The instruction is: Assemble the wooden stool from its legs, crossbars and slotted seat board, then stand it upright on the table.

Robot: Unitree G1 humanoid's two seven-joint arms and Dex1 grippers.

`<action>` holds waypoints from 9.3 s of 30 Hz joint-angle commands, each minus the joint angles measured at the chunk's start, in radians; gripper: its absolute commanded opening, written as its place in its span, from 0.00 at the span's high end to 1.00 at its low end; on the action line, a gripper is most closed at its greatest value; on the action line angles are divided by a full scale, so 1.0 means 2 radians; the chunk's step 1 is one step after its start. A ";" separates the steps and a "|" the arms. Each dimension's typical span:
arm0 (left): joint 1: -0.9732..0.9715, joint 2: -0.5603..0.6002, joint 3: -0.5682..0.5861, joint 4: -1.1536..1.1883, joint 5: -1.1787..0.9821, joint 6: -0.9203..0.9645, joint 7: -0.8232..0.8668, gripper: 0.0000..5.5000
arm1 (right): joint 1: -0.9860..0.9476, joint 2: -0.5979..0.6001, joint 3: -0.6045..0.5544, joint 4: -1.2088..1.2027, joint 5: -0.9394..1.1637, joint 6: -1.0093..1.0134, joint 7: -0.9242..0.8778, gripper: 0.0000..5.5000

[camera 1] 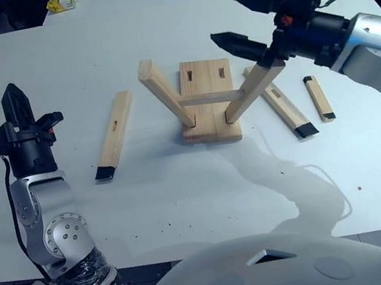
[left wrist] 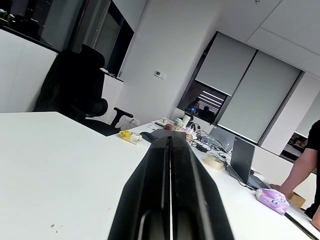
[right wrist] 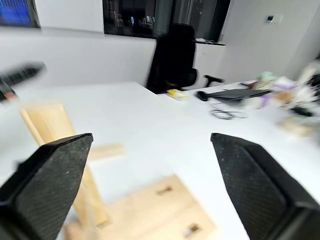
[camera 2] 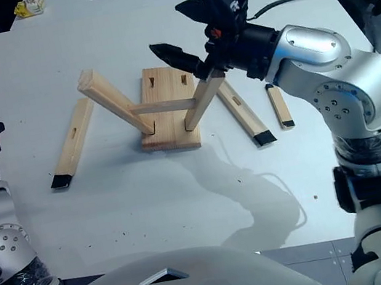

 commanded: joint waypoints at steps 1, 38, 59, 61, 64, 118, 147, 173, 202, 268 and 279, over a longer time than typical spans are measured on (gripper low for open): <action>0.000 0.001 -0.003 -0.007 -0.008 0.008 0.007 1.00 | 0.032 0.036 0.028 -0.002 0.024 0.043 0.006 0.21; 0.005 -0.003 -0.224 -0.047 0.107 0.225 0.079 1.00 | -0.063 0.116 0.099 0.522 -0.362 -0.337 0.077 0.38; 0.089 0.061 -0.233 -0.274 0.051 0.167 -0.057 1.00 | 0.013 0.056 -0.035 0.371 -0.316 -0.190 0.133 0.81; 0.088 0.097 -0.225 -0.279 0.029 0.151 -0.072 1.00 | 0.028 0.063 -0.052 0.324 -0.286 -0.164 0.140 0.81; 0.070 0.137 -0.209 -0.279 -0.028 0.111 -0.071 1.00 | 0.060 0.034 -0.121 0.195 -0.143 -0.090 0.228 0.81; -0.005 0.078 -0.289 -0.102 0.087 0.135 -0.107 1.00 | 0.134 -0.011 -0.093 0.072 0.010 -0.019 0.309 0.57; -0.105 0.038 -0.307 -0.027 0.129 0.119 -0.120 1.00 | 0.153 0.054 -0.056 0.014 0.032 -0.011 0.218 0.33; -0.048 0.008 -0.326 -0.118 0.105 0.149 -0.119 1.00 | 0.128 0.049 -0.052 0.041 0.027 -0.022 0.232 0.33; 0.023 0.011 -0.143 -0.185 -0.052 0.120 -0.016 1.00 | 0.081 0.068 -0.069 0.235 -0.144 -0.139 0.179 0.56; 0.016 0.021 -0.252 0.065 0.138 0.292 -0.015 1.00 | 0.164 0.008 0.089 0.269 -0.379 -0.266 0.245 1.00; -0.106 0.075 -0.261 0.248 0.148 0.326 -0.120 1.00 | 0.242 -0.018 0.135 0.082 -0.397 -0.207 0.271 1.00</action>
